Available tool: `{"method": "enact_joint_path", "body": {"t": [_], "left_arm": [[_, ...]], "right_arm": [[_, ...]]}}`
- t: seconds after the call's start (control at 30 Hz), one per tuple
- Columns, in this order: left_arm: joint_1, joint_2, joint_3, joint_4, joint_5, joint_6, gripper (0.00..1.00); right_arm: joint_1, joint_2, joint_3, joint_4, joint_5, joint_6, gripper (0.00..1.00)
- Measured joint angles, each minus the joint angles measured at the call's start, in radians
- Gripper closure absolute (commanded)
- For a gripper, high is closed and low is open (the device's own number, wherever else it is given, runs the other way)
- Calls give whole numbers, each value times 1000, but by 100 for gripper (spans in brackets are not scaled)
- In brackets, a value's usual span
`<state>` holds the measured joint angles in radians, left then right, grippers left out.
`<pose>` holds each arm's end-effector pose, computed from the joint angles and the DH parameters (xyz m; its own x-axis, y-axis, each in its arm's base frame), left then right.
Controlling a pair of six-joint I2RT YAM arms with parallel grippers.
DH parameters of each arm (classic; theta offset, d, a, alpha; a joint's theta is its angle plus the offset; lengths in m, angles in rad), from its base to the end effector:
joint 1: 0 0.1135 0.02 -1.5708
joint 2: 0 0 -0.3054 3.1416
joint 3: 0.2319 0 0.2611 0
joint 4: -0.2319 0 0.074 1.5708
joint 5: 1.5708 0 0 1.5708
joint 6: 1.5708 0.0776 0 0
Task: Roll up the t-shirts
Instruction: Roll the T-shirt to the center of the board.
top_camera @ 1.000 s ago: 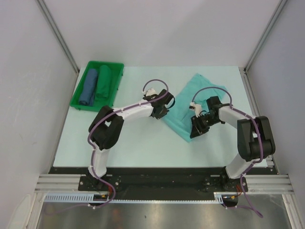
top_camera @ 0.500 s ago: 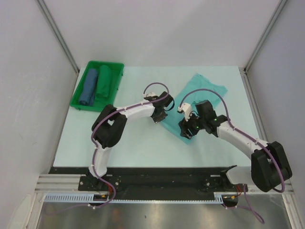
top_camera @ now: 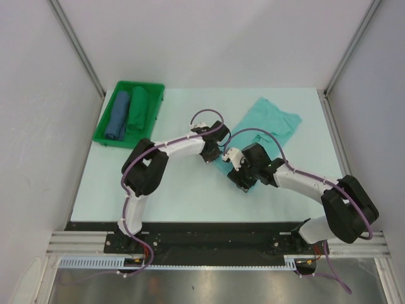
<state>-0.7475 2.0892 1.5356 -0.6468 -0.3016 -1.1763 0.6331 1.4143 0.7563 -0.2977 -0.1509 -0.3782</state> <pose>0.3623 -0.3044 0.1582 -0.7892 -0.4704 -0.3948 -0.4120 0.8823 -0.2278 0.2326 0.1852 0.1842 -0.3701 -0.7244 -0.5816 -0.8517 0.5146 -0.0990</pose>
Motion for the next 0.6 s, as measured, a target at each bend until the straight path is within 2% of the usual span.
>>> {"method": "enact_joint_path", "body": {"t": [0.07, 0.43, 0.5, 0.6], "left_arm": [[1, 1, 0, 0, 2, 0, 100], [5, 4, 11, -3, 18, 6, 100], [5, 5, 13, -4, 18, 7, 100], [5, 6, 15, -7, 18, 7, 100]], "right_arm": [[8, 3, 0, 1, 8, 0, 38], [13, 58, 2, -26, -8, 0, 44], [10, 59, 5, -37, -23, 1, 47], [6, 69, 18, -55, -50, 4, 58]]}}
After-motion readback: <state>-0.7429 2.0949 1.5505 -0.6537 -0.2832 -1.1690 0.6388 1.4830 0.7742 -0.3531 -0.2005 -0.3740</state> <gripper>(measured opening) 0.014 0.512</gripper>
